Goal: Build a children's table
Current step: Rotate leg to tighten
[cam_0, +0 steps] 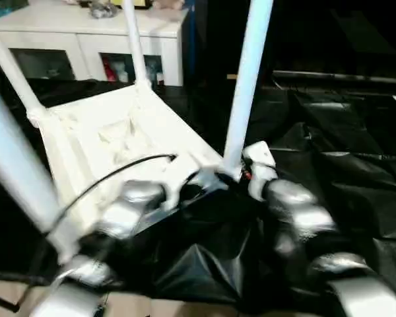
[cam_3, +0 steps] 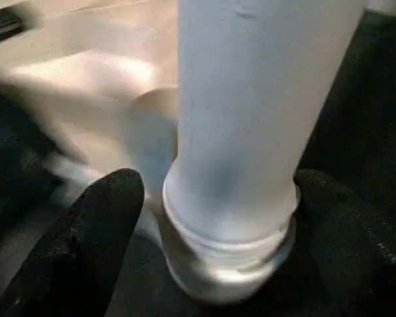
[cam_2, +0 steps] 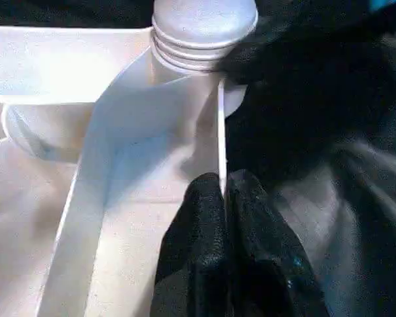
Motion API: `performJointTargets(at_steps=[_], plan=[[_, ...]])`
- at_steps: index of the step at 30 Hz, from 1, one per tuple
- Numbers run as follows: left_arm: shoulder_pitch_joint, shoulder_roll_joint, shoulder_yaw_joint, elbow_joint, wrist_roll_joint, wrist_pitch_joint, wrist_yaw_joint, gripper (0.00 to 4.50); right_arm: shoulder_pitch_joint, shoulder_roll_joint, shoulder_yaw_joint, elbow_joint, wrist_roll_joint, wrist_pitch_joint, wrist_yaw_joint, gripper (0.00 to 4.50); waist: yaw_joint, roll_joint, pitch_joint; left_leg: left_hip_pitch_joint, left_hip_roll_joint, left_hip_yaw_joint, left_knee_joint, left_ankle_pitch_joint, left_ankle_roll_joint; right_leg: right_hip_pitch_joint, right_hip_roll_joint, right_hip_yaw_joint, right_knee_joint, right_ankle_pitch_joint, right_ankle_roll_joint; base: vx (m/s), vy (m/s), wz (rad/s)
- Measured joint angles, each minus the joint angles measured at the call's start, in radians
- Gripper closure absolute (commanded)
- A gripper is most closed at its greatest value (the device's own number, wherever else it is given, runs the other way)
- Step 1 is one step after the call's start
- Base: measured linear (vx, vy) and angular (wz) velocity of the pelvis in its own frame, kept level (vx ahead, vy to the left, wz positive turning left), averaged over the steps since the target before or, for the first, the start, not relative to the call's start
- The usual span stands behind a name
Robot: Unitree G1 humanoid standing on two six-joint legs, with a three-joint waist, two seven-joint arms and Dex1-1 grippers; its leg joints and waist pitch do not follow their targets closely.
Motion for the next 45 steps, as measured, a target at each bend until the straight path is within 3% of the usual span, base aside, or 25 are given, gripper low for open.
performJointTargets(at_steps=[4, 9, 11, 19, 29, 32, 40, 45], plan=[[0.048, 0.074, 0.003, -0.071, -0.041, 0.007, -0.103, 4.50, 0.014, -0.050, 0.038, -0.049, 0.014, -0.009, 0.159, 0.63, 0.000, 0.000, 0.000, -0.001, 0.001, 0.000, 0.003, 0.000, 0.000, -0.003, 0.001, -0.001, 0.000, -0.004, -0.002, 0.013, 0.001, 0.00], [0.089, 0.138, -0.001, -0.140, -0.067, 0.018, -0.204, 4.50, 0.019, -0.068, 0.072, -0.079, 0.028, -0.016, 0.286, 0.63, 0.007, 0.000, 0.000, -0.012, 0.001, 0.000, 0.009, 0.002, 0.006, -0.010, 0.000, -0.001, 0.000, -0.004, -0.003, 0.000, 0.000, 0.00], [0.097, 0.146, -0.001, -0.149, -0.070, 0.018, -0.217, 4.50, 0.021, -0.066, 0.078, -0.084, 0.031, -0.016, 0.308, 0.63, 0.010, -0.001, 0.000, -0.014, 0.001, 0.001, 0.011, 0.002, 0.005, -0.011, -0.001, -0.001, 0.000, -0.004, -0.003, 0.000, 0.000, 0.00], [0.119, 0.167, 0.000, -0.182, -0.085, 0.032, -0.235, 4.50, 0.031, -0.070, 0.078, -0.091, 0.051, 0.003, 0.342, 1.40, 0.007, -0.002, 0.001, -0.012, 0.001, 0.001, 0.012, 0.000, 0.001, -0.010, -0.001, 0.000, 0.003, -0.003, -0.004, 0.000, 0.000, 0.00], [0.129, 0.170, 0.000, -0.198, -0.090, 0.045, -0.232, 4.50, 0.040, -0.068, 0.075, -0.102, 0.057, 0.011, 0.340, 1.78, 0.007, -0.002, 0.001, -0.012, 0.001, 0.002, 0.012, 0.000, 0.002, -0.011, -0.001, 0.000, 0.003, -0.003, -0.004, 0.000, 0.000, 0.00], [0.116, 0.129, 0.007, -0.170, -0.078, 0.044, -0.176, 4.50, 0.041, -0.045, 0.062, -0.092, 0.047, 0.021, 0.252, 1.79, 0.005, -0.003, 0.001, -0.010, 0.001, 0.002, 0.013, 0.000, 0.001, -0.009, -0.001, 0.000, 0.004, -0.003, -0.004, 0.000, 0.000, 0.00], [-0.014, -0.057, 0.020, 0.007, -0.008, 0.085, 0.129, 4.50, -0.009, 0.136, -0.059, 0.029, 0.014, 0.084, -0.333, 1.81, -0.019, -0.005, 0.001, 0.006, 0.000, 0.002, 0.010, 0.000, 0.000, 0.002, -0.002, 0.002, 0.001, -0.002, 0.000, -0.019, 0.000, -0.01], [-0.065, -0.149, 0.020, 0.090, 0.038, 0.064, 0.257, 4.50, -0.048, 0.189, -0.089, 0.076, -0.019, 0.085, -0.556, 1.81, -0.015, -0.003, 0.000, 0.005, -0.003, 0.001, 0.009, 0.000, 0.000, 0.003, -0.004, 0.004, -0.001, -0.001, 0.001, 0.000, 0.000, 0.00]])
